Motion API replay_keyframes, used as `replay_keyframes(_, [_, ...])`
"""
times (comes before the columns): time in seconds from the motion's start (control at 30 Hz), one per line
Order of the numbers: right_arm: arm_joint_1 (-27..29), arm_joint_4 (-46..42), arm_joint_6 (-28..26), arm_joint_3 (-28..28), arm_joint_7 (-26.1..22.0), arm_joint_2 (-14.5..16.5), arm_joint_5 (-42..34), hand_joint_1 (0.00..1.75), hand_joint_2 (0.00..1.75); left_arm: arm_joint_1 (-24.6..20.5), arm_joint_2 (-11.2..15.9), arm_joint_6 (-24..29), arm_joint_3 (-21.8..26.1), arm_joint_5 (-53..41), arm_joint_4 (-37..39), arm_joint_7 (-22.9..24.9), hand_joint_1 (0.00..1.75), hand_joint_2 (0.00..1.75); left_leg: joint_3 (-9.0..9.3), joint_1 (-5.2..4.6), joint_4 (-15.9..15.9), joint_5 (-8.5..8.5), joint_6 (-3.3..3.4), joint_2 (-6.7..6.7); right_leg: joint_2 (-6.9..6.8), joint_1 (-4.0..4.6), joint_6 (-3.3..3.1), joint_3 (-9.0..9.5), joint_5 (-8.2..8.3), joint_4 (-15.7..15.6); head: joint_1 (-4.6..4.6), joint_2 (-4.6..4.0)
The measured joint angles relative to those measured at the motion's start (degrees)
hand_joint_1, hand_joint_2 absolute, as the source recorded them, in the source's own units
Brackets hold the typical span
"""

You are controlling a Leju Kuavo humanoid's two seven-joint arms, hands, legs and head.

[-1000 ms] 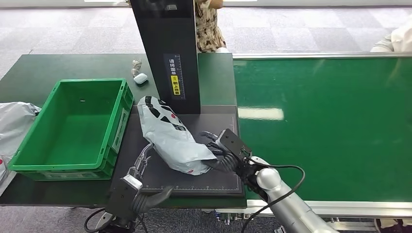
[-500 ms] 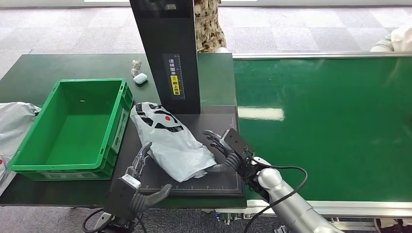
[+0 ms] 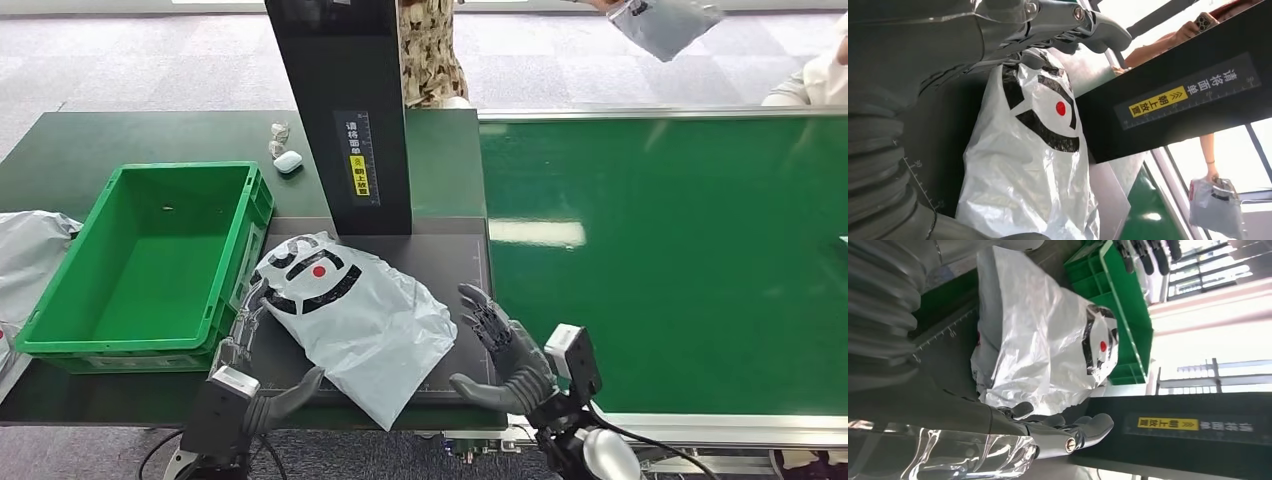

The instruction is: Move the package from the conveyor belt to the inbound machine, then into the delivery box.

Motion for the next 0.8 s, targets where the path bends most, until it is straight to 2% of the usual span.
replay_keyframes(0.17, [4.2,-5.03,2.88,-4.86,0.07,1.9,0.87,0.0,1.75,-0.32,0.68,-2.11,-0.31,-4.99,-0.75,1.14,0.0,1.75,0.02,0.0,0.0,0.0,0.0,0.01,0.02,0.0,0.0,0.0,0.0,0.0,0.01,0.0])
replay_keyframes(0.3, [4.78,-6.55,4.44,-7.15,0.21,3.34,1.16,0.0,1.75,-2.3,1.02,-5.43,-1.78,-10.37,-0.44,3.77,0.0,1.75,0.03,-0.01,0.01,0.01,0.0,0.02,0.02,-0.01,0.01,0.02,0.03,0.0,0.01,0.0])
replay_keyframes(0.43, [4.79,-6.78,4.76,-7.54,0.31,3.69,1.19,0.0,1.75,-2.93,1.09,-6.29,-2.28,-11.8,-0.22,4.47,0.0,1.75,0.04,-0.02,0.02,0.01,0.01,0.02,0.02,-0.01,0.0,0.02,0.04,0.0,0.01,0.0])
replay_keyframes(0.5, [4.48,-6.89,5.82,-8.25,0.5,4.56,0.96,0.0,1.75,-7.22,1.51,-10.02,-5.22,-17.08,3.75,6.48,0.0,1.75,0.05,-0.02,0.03,0.06,0.04,0.0,-0.02,-0.02,0.0,0.03,0.06,0.0,0.01,0.0])
replay_keyframes(0.57, [3.87,-6.85,7.1,-8.99,0.66,5.55,0.58,0.0,1.75,-13.92,2.04,-14.62,-9.47,-22.43,10.48,8.55,0.0,1.75,0.05,-0.03,0.03,0.14,0.07,-0.01,-0.06,-0.02,-0.04,0.04,0.11,0.0,0.01,0.0])
replay_keyframes(0.8, [2.74,-6.37,8.27,-9.31,0.62,6.06,-0.18,0.0,1.75,-31.48,1.58,-19.82,-18.79,-24.18,32.5,8.41,0.0,1.75,0.06,-0.03,0.04,0.25,0.01,0.02,-0.01,-0.02,-0.03,0.03,0.29,0.0,0.01,0.0])
